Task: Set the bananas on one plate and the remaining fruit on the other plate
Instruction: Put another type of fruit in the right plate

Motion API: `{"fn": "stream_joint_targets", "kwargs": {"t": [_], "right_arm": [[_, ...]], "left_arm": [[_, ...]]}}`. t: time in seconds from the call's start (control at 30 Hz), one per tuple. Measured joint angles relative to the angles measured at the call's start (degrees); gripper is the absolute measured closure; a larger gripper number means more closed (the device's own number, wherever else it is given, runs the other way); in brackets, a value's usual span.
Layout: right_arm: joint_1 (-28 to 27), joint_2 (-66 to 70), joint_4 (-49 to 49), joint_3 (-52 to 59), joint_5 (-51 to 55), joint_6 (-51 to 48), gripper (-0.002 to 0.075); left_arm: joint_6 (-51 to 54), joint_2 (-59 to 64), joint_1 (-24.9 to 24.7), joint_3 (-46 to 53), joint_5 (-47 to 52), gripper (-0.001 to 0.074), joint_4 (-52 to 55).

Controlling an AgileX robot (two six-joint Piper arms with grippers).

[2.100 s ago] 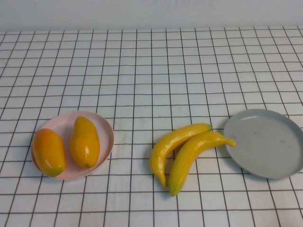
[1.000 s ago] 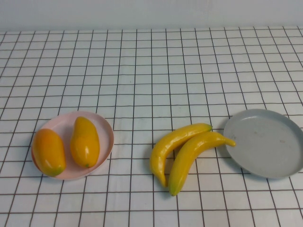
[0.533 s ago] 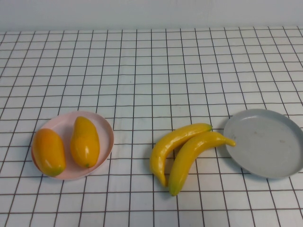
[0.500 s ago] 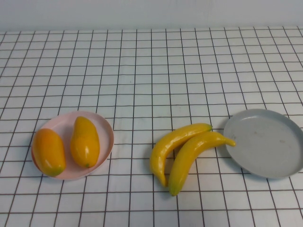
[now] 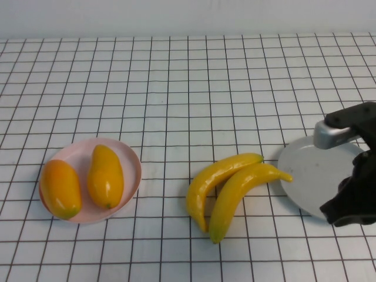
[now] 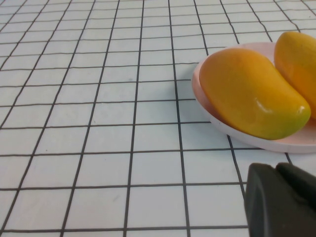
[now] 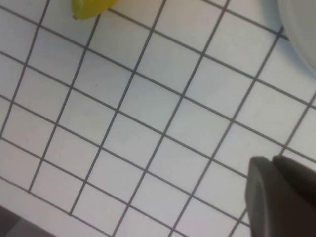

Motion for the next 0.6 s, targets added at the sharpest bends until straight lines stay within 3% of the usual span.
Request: {"fn": "stream_joint_targets", "kwargs": {"t": [0.2, 0.33, 0.6], "right_arm": [[3.16, 5.13, 0.02, -1.87, -2.87, 0.09, 0.0737], [3.96, 7.99, 2.03, -3.52, -6.29, 0.09, 0.0675], [4.74, 15.11, 6.38, -8.94, -10.9, 4.21, 0.0284]], "left_arm": [[0.0, 0.0, 0.0, 0.0, 0.0, 0.0738, 0.0], [0.0, 0.0, 0.0, 0.0, 0.0, 0.0738, 0.0], [0.0, 0.0, 0.0, 0.0, 0.0, 0.0738, 0.0]]}}
